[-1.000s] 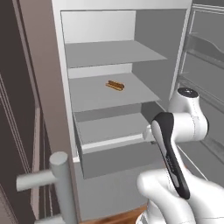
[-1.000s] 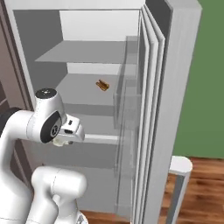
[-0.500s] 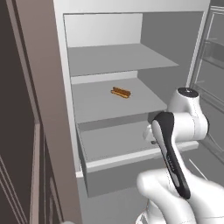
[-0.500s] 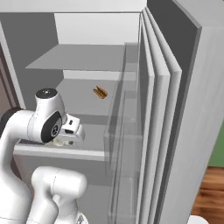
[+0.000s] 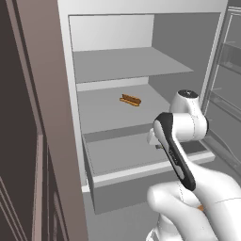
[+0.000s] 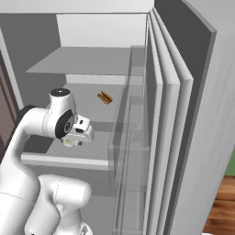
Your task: Place the garlic and potato inside the fridge drawer. Close the drawer after placing the vegetables.
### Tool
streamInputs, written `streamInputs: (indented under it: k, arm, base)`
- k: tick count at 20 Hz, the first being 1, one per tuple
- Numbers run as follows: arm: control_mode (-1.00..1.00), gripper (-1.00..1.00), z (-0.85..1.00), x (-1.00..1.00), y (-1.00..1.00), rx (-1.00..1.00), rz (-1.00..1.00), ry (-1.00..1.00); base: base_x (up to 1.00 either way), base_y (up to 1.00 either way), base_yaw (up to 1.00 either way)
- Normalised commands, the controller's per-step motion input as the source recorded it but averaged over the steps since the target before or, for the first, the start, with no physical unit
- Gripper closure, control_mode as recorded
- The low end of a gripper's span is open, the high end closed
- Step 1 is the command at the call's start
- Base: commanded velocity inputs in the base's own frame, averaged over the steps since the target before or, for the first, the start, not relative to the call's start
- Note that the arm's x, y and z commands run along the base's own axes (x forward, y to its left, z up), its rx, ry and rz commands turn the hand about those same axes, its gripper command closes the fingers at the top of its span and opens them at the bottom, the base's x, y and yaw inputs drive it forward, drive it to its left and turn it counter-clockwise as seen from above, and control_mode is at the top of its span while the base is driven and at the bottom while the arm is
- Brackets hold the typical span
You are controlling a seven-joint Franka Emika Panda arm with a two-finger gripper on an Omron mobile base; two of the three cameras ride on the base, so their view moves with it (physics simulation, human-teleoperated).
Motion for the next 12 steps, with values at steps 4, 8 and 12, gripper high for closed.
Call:
streamInputs:
  k: [4, 8, 12]
  arm:
    - [-1.0, 1.0, -0.67, 0.71, 0.04, 0.0, 0.0, 0.1]
    - [-1.0, 1.0, -0.87, 0.5, 0.08, 0.0, 0.0, 0.02]
    - [-1.0, 1.0, -0.76, 0.39, 0.05, 0.0, 0.01, 0.05]
  base:
    - [0.0, 0.0, 0.0]
    - [0.0, 0.0, 0.0]
    - [0.0, 0.0, 0.0]
